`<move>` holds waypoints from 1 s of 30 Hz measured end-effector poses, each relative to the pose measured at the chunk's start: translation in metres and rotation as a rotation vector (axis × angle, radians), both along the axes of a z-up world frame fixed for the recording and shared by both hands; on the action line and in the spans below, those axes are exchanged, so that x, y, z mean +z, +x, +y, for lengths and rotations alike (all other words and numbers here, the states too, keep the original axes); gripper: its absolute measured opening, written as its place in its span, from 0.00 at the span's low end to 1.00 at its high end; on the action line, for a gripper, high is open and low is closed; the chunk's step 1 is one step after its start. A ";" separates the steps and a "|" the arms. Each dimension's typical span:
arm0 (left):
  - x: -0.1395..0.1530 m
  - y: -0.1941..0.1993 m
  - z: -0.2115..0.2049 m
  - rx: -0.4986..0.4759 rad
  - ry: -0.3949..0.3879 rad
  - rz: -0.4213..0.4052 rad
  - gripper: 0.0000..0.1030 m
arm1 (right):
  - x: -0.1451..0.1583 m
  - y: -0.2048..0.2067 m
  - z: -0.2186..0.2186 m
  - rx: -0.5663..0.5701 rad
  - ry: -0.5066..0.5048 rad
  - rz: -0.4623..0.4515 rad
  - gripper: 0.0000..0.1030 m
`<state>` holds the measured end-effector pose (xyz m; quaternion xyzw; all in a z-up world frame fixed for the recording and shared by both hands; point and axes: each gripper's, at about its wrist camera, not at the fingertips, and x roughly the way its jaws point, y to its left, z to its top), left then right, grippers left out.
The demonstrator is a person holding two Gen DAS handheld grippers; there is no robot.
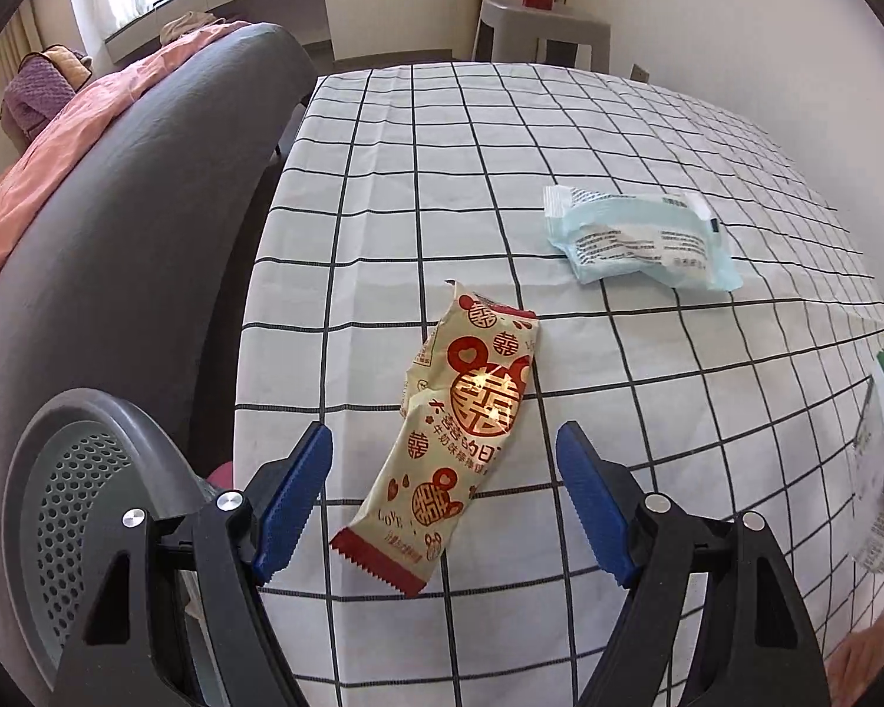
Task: Collect trash
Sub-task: 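Grasp the red-white snack wrapper with the left tool while the right tool holds the medicine box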
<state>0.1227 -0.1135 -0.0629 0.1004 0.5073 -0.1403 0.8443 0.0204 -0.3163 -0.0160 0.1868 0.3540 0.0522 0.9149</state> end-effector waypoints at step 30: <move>0.041 -0.051 0.036 -0.005 -0.122 -0.071 0.39 | 0.004 -0.001 0.016 0.057 0.011 0.019 0.79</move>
